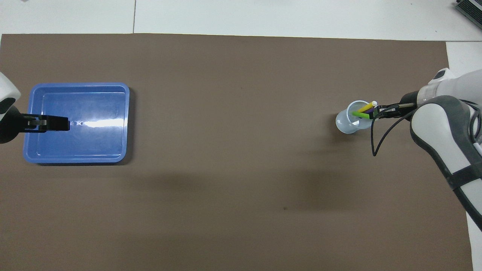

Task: Right arm passes pens to left for tray arrangement
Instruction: 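Lift the green pen out of the cup with the right gripper, then carry the green pen toward the left gripper while the left gripper opens, then close the left gripper on the green pen held by the right gripper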

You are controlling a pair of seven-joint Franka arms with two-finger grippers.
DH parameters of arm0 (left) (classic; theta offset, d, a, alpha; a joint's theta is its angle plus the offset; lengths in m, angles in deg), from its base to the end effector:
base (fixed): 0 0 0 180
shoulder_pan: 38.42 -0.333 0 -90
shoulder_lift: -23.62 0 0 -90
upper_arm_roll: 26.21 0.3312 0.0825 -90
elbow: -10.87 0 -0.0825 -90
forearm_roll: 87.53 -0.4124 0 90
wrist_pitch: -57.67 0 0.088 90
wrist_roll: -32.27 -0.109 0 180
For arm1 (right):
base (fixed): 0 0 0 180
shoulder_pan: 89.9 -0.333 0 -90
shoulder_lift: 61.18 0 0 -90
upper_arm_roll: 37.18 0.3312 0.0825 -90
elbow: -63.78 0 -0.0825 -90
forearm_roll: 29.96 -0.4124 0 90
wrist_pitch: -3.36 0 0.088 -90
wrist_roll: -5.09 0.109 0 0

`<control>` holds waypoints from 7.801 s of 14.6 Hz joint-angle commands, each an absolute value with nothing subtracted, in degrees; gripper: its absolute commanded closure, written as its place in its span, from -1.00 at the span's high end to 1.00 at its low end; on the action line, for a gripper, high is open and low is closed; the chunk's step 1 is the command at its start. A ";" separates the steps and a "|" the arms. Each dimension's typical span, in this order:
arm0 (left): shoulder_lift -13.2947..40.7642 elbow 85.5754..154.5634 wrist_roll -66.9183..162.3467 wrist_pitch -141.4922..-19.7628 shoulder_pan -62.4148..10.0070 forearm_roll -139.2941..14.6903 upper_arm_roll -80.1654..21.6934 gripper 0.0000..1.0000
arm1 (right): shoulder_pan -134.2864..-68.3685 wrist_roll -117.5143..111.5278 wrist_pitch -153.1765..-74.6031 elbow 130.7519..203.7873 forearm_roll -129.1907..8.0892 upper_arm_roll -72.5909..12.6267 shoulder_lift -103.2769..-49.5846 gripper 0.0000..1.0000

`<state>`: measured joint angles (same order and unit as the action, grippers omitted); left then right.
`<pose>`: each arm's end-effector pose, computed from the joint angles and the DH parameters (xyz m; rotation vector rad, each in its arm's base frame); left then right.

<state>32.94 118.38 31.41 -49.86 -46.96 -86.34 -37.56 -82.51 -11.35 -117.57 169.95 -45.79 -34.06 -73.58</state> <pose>0.5520 -0.0358 0.6009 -3.1212 0.0927 -0.2505 0.6457 -0.0367 0.4107 -2.8971 -0.1059 -0.1240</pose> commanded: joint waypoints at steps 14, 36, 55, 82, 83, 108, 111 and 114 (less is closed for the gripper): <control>34.69 120.73 32.27 -51.84 -46.60 -87.00 -37.46 0.82 | -87.53 -7.22 -106.87 164.86 -36.47 -33.67 -65.93 -1.00; 33.99 121.00 81.43 -38.04 -46.68 -60.32 -38.16 0.52 | -87.44 22.05 -116.69 161.34 -43.75 -21.19 -65.13 -1.00; 33.38 119.95 74.99 -42.53 -47.21 -58.61 -37.99 1.00 | -96.22 30.84 -129.08 160.90 -53.95 -18.37 -67.15 -1.00; 34.25 120.12 109.60 -37.16 -48.27 -43.41 -37.98 0.61 | -112.84 44.91 -144.21 160.63 -71.18 -18.37 -70.41 -1.00; 34.43 121.25 111.53 -39.69 -47.74 -43.32 -38.16 0.62 | -113.02 44.91 -144.30 160.72 -71.18 -18.37 -70.49 -1.00; 34.78 127.15 113.92 -56.77 -39.83 -39.10 -38.16 -1.00 | -113.11 44.82 -144.39 161.43 -71.09 -18.37 -70.49 -1.00; 34.87 127.15 113.83 -56.24 -40.35 -39.10 -38.07 -1.00 | -113.11 44.73 -144.30 161.43 -71.09 -18.46 -70.58 -1.00; 34.87 127.15 112.08 -55.45 -40.71 -39.27 -37.90 -1.00 | -113.11 44.99 -144.30 161.52 -70.83 -18.46 -70.49 0.38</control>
<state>33.59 125.89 113.14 -55.28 -40.95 -40.16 -38.56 -113.00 44.35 -144.19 161.36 -69.79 -18.93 -70.57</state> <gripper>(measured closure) 0.815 0.753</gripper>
